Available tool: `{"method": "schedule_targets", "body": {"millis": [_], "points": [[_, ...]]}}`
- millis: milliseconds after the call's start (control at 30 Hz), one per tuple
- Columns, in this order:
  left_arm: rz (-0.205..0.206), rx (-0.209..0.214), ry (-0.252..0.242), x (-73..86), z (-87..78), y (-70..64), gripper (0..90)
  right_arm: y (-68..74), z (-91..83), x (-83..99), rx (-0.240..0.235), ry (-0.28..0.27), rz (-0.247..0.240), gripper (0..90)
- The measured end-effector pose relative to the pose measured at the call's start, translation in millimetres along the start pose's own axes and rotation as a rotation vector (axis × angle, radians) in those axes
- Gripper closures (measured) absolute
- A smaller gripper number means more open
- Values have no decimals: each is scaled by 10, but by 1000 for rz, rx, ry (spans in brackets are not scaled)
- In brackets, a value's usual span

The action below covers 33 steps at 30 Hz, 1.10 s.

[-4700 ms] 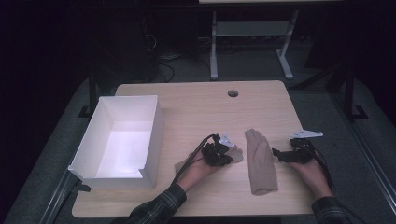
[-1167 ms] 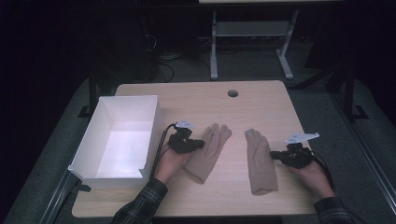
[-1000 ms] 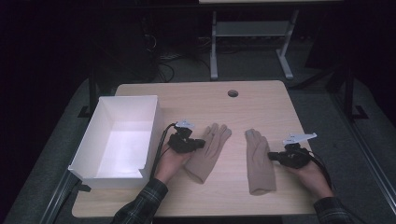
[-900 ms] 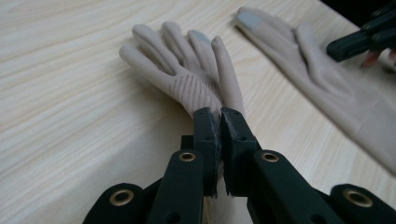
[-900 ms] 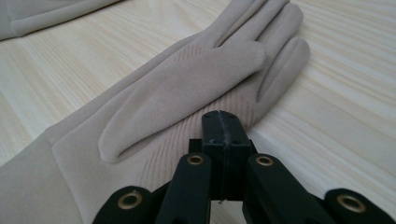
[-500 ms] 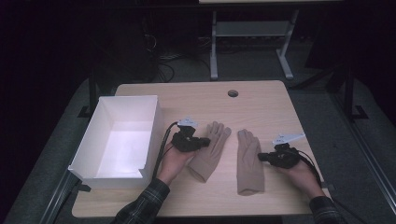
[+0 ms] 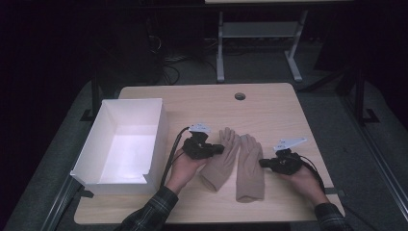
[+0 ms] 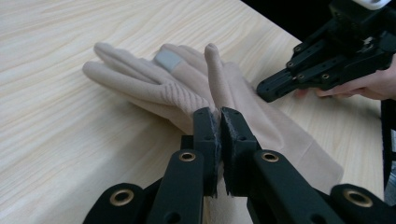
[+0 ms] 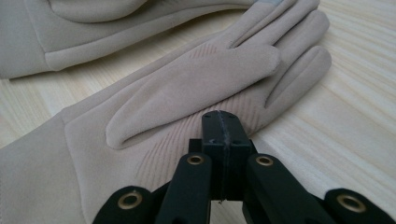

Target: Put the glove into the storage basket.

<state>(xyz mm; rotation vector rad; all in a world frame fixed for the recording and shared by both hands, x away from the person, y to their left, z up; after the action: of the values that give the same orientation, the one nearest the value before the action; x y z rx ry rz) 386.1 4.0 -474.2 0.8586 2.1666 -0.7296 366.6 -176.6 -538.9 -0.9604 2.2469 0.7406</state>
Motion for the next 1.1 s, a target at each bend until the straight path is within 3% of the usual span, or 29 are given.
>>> {"method": "schedule_targets", "body": {"millis": [133,667,900,1100], "points": [[13,13,5,-6,23,-64,850,43,32,-15,-18,2,7,900],[59,52,14,-6,77,-240,849,273,217,-113,-57,17,-47,900],[85,78,41,32,198,-383,844,353,276,-137,-65,24,-72,900],[100,98,61,83,307,-487,839,357,272,-129,-65,26,-62,900]]}}
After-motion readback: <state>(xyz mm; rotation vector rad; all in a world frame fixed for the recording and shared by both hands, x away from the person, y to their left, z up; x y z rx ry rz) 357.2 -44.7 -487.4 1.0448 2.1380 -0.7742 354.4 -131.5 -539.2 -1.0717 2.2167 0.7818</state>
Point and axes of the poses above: each handheld gripper's, and its own axes: z roughly forward along the jaws, x roughly out of its underside, y roughly to its left, the point moved 10 cm from there along z, roughly forward along the jaws, and after that the axes turned 7 degrees about -x, right-handed, at the moved point
